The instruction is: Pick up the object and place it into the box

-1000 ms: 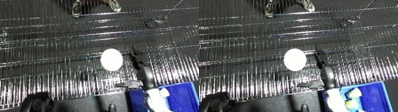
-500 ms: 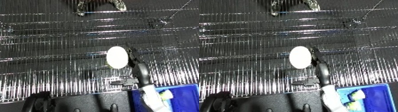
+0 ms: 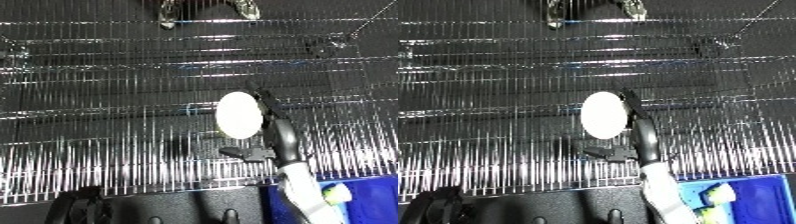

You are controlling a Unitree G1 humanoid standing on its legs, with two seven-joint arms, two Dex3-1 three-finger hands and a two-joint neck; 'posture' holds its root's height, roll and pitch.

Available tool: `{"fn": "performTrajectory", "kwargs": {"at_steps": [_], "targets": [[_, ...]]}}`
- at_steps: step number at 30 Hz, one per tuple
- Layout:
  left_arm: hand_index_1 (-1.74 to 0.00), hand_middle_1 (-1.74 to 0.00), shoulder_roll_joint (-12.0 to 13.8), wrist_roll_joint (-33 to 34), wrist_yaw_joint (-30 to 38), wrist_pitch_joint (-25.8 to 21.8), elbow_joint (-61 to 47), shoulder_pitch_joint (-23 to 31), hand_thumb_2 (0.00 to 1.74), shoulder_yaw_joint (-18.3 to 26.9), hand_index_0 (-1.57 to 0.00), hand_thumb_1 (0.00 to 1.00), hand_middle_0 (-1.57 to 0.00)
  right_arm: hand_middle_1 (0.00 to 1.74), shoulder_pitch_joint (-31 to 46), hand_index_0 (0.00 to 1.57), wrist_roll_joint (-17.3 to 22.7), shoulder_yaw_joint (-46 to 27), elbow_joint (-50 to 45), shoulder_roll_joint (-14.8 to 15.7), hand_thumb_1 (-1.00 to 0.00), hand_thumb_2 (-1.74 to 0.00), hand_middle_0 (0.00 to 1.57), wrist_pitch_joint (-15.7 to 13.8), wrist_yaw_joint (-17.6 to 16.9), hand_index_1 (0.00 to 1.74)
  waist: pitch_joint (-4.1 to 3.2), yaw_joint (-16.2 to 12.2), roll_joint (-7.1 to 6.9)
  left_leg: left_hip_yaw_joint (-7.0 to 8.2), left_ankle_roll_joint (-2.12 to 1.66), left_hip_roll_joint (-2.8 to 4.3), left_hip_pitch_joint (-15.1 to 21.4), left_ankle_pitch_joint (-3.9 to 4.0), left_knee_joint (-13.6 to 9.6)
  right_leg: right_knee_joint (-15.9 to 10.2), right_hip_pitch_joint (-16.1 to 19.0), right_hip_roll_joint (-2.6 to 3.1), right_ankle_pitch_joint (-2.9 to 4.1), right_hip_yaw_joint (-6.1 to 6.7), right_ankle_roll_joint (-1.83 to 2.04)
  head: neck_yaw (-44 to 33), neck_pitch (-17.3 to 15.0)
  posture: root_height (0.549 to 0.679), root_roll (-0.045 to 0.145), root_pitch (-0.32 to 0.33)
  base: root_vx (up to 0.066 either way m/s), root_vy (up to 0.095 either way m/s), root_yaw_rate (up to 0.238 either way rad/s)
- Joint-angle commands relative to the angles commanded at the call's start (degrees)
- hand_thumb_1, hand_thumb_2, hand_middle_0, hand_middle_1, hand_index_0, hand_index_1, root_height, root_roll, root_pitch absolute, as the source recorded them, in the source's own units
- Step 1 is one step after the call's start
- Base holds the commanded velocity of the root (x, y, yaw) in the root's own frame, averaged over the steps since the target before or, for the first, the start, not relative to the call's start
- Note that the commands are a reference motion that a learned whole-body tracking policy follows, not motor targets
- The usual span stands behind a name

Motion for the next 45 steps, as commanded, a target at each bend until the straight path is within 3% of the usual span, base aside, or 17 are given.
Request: {"fn": "performTrajectory", "kwargs": {"at_steps": [4, 14, 24, 31, 37, 40, 45], "targets": [[-1.74, -1.74, 0.3, -0.6, -0.2, -0.2, 0.0, -0.1, 1.74, 0.0, -1.57, 1.0, -1.57, 1.13, -0.5, 1.02, 0.0, -0.2, 1.0, -1.0, -0.65, -1.13, 1.02, 0.0, -0.3, 1.13, 0.0, 0.1, 0.15, 0.09, 0.12, -0.05, -0.3, 0.1, -0.2, 0.1, -0.5, 0.05, 0.04, 0.01, 0.01, 0.1, 0.5, 0.619, 0.04, 0.11, -0.031, 0.019, 0.003], [-1.74, -1.74, 0.9, -1.3, -0.3, -1.0, -0.3, 0.0, 1.74, -0.4, -1.57, 1.0, -1.57, 1.13, -0.5, 1.02, 0.4, -0.4, 2.1, -2.1, -0.65, -1.13, 1.02, -0.8, -2.2, 1.13, 0.0, 0.2, 0.08, -0.03, 0.31, -0.2, 0.1, 0.67, -1.7, -1.3, -0.1, 0.38, 0.53, -0.26, 0.13, 1.4, 2.5, 0.621, 0.036, 0.116, -0.045, -0.004, 0.002], [-1.74, -1.74, 1.8, -1.0, -2.0, -2.2, 0.1, 1.1, 1.74, 0.6, -1.57, 1.0, -1.57, 1.13, 1.2, 1.02, -1.0, -1.6, -2.2, -2.2, -0.65, -1.13, 1.02, -2.1, -4.5, 1.13, 0.0, -0.6, -0.79, -0.3, 0.15, 0.09, 5.2, 1.59, -5.9, -5.8, 4.6, 0.98, 1.6, -0.18, 0.46, 2.9, 4.4, 0.633, 0.033, 0.091, -0.057, -0.032, -0.061], [-1.74, -1.74, 1.8, 0.1, -3.6, -2.8, 0.4, 2.7, 1.74, 2.3, -1.57, 1.0, -1.57, 1.13, 5.8, 1.02, 1.3, -4.7, -9.0, -1.5, -0.65, -1.13, 1.02, -2.9, -6.3, 1.13, 0.0, -2.8, -1.93, -0.07, -0.38, 0.89, 10.6, 2.0, -9.2, -10.4, 9.8, 1.92, 2.51, 0.65, 0.7, 3.4, 4.7, 0.643, 0.036, 0.055, -0.053, -0.044, -0.2], [-1.74, -1.74, 2.1, 0.4, -4.4, -3.0, 0.5, 3.7, 1.74, 3.7, -1.57, 1.0, -1.57, 1.13, 9.9, 1.02, 1.3, -7.7, -12.4, -0.5, -0.65, -1.13, 1.02, -4.5, -7.6, 1.13, 0.0, -4.9, -2.07, 1.2, -1.06, 1.8, 15.6, 3.08, -13.3, -15.2, 14.4, 2.81, 3.38, 1.72, 0.96, 6.1, 5.4, 0.652, 0.039, 0.027, -0.053, -0.03, -0.264], [-1.74, -1.74, 2.1, 0.7, -5.1, -2.9, 0.9, 3.7, 1.74, 4.2, -1.57, 1.0, -1.57, 1.13, 11.5, 1.02, 0.9, -8.6, -13.3, -1.0, -0.65, -1.13, 1.02, -5.1, -8.5, 1.13, 0.0, -5.9, -2.05, 2.09, -1.51, 2.26, 18.2, 3.76, -15.5, -17.8, 17.0, 2.76, 3.85, 2.17, 1.09, 8.2, 6.0, 0.656, 0.042, 0.013, -0.069, -0.027, -0.256], [-1.74, -1.74, 2.0, 0.9, -6.0, -3.1, 1.5, 4.2, 1.74, 4.8, -1.57, 1.0, -1.57, 1.13, 15.0, 1.02, 2.4, -11.2, -14.4, -2.2, -0.65, -1.13, 1.02, -6.4, -9.1, 1.13, -0.07, -7.9, -1.99, 3.68, -2.13, 3.04, 22.4, 4.12, -17.9, -21.8, 21.2, 2.06, 4.83, 2.88, 1.34, 11.9, 5.2, 0.662, 0.049, -0.014, -0.038, -0.008, -0.283]]}}
